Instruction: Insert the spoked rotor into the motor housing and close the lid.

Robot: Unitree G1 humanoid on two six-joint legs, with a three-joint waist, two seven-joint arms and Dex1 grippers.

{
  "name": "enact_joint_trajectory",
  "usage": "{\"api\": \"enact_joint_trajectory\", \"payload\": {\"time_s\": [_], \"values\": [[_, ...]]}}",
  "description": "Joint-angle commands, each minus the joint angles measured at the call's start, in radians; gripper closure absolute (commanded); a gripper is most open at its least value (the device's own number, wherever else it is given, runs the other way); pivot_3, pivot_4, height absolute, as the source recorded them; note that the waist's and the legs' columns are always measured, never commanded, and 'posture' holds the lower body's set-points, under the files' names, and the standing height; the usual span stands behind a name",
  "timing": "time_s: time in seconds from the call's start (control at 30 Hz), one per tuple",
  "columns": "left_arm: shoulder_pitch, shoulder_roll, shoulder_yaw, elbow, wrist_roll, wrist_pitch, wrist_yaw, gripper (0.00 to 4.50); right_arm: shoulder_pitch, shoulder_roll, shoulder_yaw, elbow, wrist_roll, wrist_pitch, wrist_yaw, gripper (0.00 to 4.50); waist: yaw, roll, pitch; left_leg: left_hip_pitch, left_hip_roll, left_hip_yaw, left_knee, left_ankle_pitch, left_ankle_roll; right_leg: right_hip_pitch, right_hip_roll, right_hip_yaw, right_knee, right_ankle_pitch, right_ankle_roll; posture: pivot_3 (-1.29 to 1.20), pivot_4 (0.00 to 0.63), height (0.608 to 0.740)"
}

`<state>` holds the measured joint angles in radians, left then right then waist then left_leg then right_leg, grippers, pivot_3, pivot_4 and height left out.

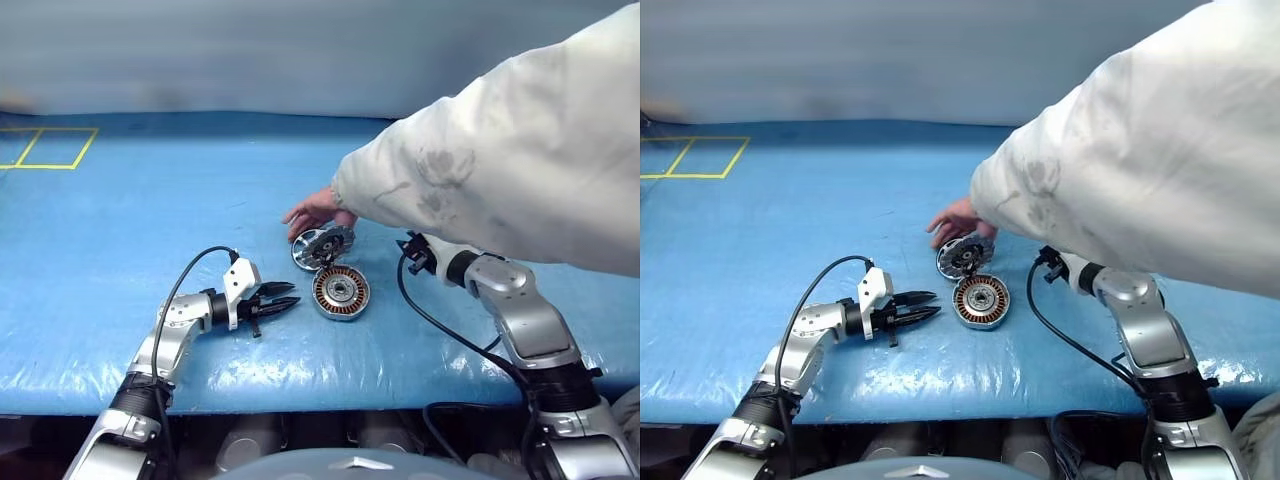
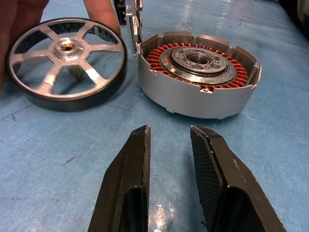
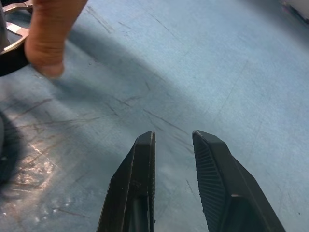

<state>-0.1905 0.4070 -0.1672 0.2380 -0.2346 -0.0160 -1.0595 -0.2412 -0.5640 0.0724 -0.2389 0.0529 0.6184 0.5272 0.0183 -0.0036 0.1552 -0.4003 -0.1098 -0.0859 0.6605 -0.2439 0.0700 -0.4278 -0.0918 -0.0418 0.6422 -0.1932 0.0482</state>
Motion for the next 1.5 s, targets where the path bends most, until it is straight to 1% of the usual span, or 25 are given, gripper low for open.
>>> {"api": "enact_joint_trajectory", "payload": {"time_s": [0.03,0.23,0.37,0.47,0.57,0.67,0.73,0.97,1.1,1.23,1.4,1.47,1.5], "values": [[-0.002,0.012,0.014,-0.012,0.004,-0.014,0.007,3.12,-0.003,-0.001,-0.016,-0.044,0.020,-0.025,0.019,3.24,0.000,0.000,0.000,0.000,0.000,0.000,0.000,0.000,0.000,0.000,0.000,0.000,0.000,0.000,0.000,0.00,0.150,0.740],[-0.008,0.019,0.054,-0.015,-0.019,-0.017,0.042,3.12,0.002,0.003,-0.005,-0.045,0.020,-0.033,0.029,3.24,0.000,0.000,0.000,0.000,0.000,0.000,0.000,0.000,0.000,0.000,0.000,0.000,0.000,0.000,0.000,0.00,0.150,0.740],[-0.059,0.042,0.097,0.006,-0.026,-0.011,0.059,3.12,0.017,0.011,-0.005,-0.056,0.024,-0.034,0.031,3.24,0.000,0.000,0.000,0.000,0.000,0.000,0.000,0.000,-0.001,-0.001,0.000,0.000,0.000,0.000,0.000,0.00,0.150,0.740],[-0.142,0.068,0.101,0.029,-0.024,-0.005,0.024,3.12,0.044,0.018,-0.007,-0.081,0.039,-0.036,0.042,3.24,0.003,0.000,0.000,0.000,0.000,0.000,0.001,0.000,-0.001,-0.001,0.000,0.000,0.000,0.000,0.000,0.00,0.150,0.740],[-0.231,0.084,0.078,0.064,-0.011,-0.009,-0.026,3.12,0.082,0.024,-0.001,-0.118,0.060,-0.039,0.057,3.24,0.008,0.000,0.000,0.000,0.000,0.000,0.002,0.000,-0.001,0.000,0.000,-0.001,0.000,0.000,0.001,0.00,0.150,0.740],[-0.342,0.092,0.034,0.135,0.027,-0.030,-0.097,3.12,0.130,0.042,0.000,-0.159,0.087,-0.047,0.066,3.24,0.008,0.000,0.000,0.000,-0.001,0.000,0.002,0.000,0.000,0.000,0.000,0.000,-0.001,0.001,0.002,0.00,0.150,0.740],[-0.390,0.093,0.016,0.194,0.048,-0.056,-0.128,3.12,0.152,0.050,0.000,-0.177,0.102,-0.061,0.075,3.24,0.007,0.000,0.000,0.000,-0.001,0.000,0.002,0.000,0.000,0.000,0.000,0.000,0.000,0.001,0.002,0.00,0.150,0.740],[-0.609,0.080,-0.072,0.463,0.156,-0.205,-0.270,3.12,0.300,0.073,-0.013,-0.279,0.184,-0.104,0.107,3.24,0.000,-0.002,0.001,0.000,-0.001,0.001,0.002,0.000,0.000,0.001,0.001,0.001,0.000,0.001,0.002,0.00,0.150,0.740],[-0.726,0.055,-0.108,0.600,0.211,-0.310,-0.324,3.12,0.349,0.091,-0.021,-0.309,0.203,-0.121,0.085,3.24,0.000,-0.003,0.002,0.000,-0.001,0.001,0.002,0.000,0.000,0.002,0.001,0.000,0.000,0.001,0.002,0.00,0.150,0.740],[-0.824,0.028,-0.145,0.724,0.282,-0.428,-0.333,3.12,0.380,0.105,-0.017,-0.324,0.210,-0.133,0.068,3.24,0.000,-0.004,0.002,0.000,-0.001,0.001,0.003,0.000,0.001,0.002,0.001,0.000,0.000,0.001,0.003,0.00,0.150,0.740],[-0.913,-0.007,-0.198,0.839,0.380,-0.592,-0.319,3.12,0.425,0.118,-0.011,-0.344,0.218,-0.147,0.053,3.24,0.000,-0.004,0.002,-0.001,-0.001,0.001,0.003,0.000,0.001,0.002,0.001,0.000,0.000,0.001,0.003,0.00,0.150,0.740],[-0.944,-0.018,-0.213,0.882,0.415,-0.631,-0.301,3.12,0.434,0.123,-0.010,-0.347,0.215,-0.153,0.042,3.24,-0.002,-0.005,0.003,-0.001,-0.001,0.001,0.003,0.000,0.002,0.002,0.001,0.001,0.000,0.001,0.003,0.00,0.150,0.740],[-0.957,-0.023,-0.220,0.900,0.432,-0.651,-0.289,2.96,0.438,0.126,-0.009,-0.349,0.213,-0.156,0.036,3.21,-0.002,-0.005,0.003,-0.001,-0.001,0.002,0.003,0.000,0.002,0.002,0.001,0.001,0.000,0.001,0.003,0.00,0.150,0.740]]}}
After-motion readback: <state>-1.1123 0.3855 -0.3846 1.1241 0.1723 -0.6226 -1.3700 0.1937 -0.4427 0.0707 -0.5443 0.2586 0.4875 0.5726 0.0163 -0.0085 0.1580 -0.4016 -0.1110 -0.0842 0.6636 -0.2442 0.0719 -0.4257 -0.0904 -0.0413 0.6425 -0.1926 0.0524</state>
